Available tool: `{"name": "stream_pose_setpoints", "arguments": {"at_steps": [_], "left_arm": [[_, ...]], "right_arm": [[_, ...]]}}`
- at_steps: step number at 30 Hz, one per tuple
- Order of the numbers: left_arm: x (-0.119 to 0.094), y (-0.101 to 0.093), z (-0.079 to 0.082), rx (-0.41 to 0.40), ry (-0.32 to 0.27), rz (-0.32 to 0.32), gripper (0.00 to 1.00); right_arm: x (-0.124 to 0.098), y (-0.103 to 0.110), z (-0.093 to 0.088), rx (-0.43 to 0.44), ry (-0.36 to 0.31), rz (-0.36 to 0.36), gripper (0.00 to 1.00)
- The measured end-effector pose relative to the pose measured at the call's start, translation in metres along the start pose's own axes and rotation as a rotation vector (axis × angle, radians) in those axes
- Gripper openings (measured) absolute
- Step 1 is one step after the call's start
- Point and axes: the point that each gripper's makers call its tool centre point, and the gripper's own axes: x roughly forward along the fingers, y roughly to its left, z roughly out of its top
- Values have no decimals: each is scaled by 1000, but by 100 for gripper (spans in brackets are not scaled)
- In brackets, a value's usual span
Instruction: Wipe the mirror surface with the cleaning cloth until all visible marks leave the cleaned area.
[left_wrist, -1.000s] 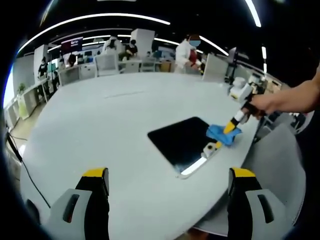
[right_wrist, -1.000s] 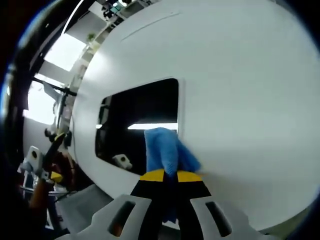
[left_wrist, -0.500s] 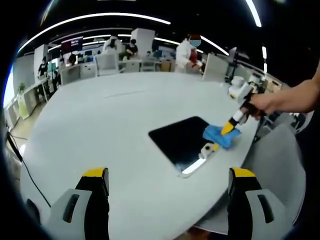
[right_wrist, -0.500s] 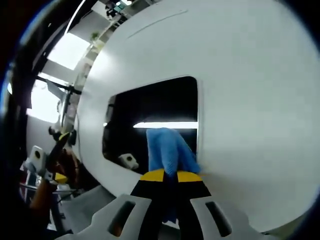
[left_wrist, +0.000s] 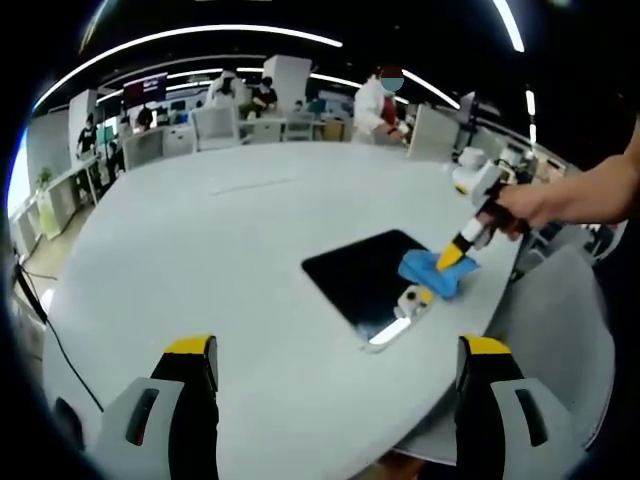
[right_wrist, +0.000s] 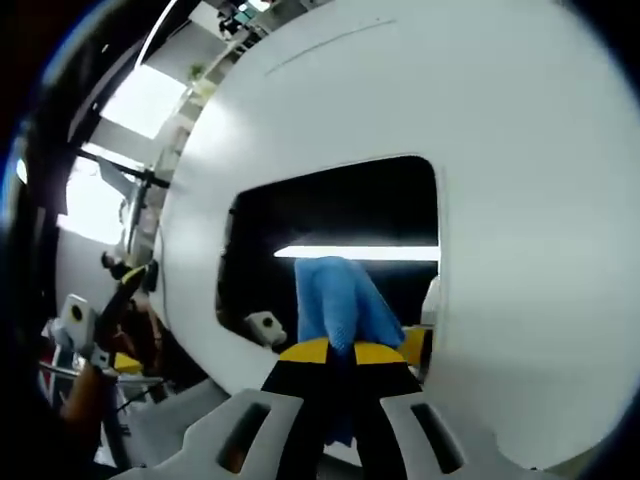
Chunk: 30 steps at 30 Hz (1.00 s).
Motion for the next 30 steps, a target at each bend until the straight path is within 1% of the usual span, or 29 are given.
{"name": "stream_pose_setpoints", "arguments": {"at_steps": [6,10,13,17,21,26,30], "left_arm": [[-1,0,-2,-4,4,2,100],[-2,2,-4,-9,6,5,100],[-2,3,-4,-12,5,7,100],[-1,4,-3,-15,1,7,100],[1,6,-4,-20,-5,5,100],[0,3,-3,-9,-5,-7,100],[-4,8,-3,-10,-6,-3,100]], "right_arm": [[8,14,4,-22,1,2,1],[12,20,7,-49,4,-14,1],[13,22,7,-66,13,-57,1],[16,27,9,-98,7,-89,1],[20,36,10,-100,11,-90,0],[28,48,10,-134,28,-111,0],[34,57,10,-138,39,-110,0]]}}
